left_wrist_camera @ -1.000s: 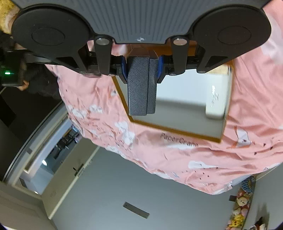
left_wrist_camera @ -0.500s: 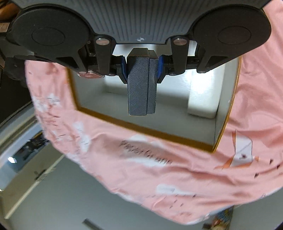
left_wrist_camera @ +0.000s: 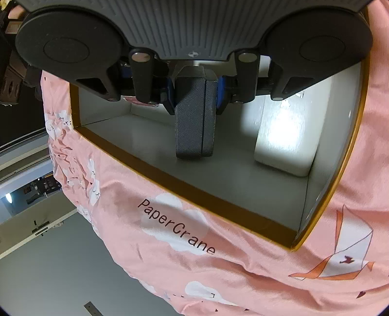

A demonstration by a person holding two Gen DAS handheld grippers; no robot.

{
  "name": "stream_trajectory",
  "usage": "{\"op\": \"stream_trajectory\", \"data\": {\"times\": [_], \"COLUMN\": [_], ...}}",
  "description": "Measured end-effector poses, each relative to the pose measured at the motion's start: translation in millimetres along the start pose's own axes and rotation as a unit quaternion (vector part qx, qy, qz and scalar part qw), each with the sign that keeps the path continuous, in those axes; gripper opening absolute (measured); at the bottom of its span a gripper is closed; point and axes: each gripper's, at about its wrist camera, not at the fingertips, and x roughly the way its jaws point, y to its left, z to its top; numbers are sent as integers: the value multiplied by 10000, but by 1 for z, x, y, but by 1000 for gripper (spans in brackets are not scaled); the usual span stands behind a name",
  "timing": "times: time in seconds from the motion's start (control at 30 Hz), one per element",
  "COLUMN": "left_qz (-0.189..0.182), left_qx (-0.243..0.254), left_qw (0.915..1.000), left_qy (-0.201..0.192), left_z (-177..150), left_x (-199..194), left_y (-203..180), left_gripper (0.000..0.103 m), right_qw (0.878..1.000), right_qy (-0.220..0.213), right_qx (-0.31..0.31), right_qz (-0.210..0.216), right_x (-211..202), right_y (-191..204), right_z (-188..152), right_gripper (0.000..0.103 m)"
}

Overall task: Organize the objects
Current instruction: 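Lower both boxes into the orange box and open both tools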

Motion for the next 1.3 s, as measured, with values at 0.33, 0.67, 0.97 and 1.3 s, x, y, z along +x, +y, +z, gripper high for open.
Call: {"op": "stream_trajectory", "data": {"times": [0.33, 0.67, 0.97, 1.3], "left_qz": [967, 1667, 1876, 2040], "left_qx": [1465, 3469, 4056, 4053], "left_qw": [9845, 9223, 8925, 8893], "left_qy": [-3, 344, 613, 577], "left_z": [-3, -28, -45, -44], "left_x": [-9, -16, 8, 13], "left_y": [-30, -60, -60, -55], "left_gripper": [60, 63, 64, 64], "right_qw": [9999, 9990, 9994, 9990], "right_qy": [35, 47, 11, -117], "right_qx": [145, 413, 321, 184], "right_qz": [39, 132, 121, 402], "right_x": [8, 13, 26, 19], "right_y": [-4, -7, 8, 7], "right_z": [8, 17, 29, 34], "right_gripper": [59, 59, 59, 59]}}
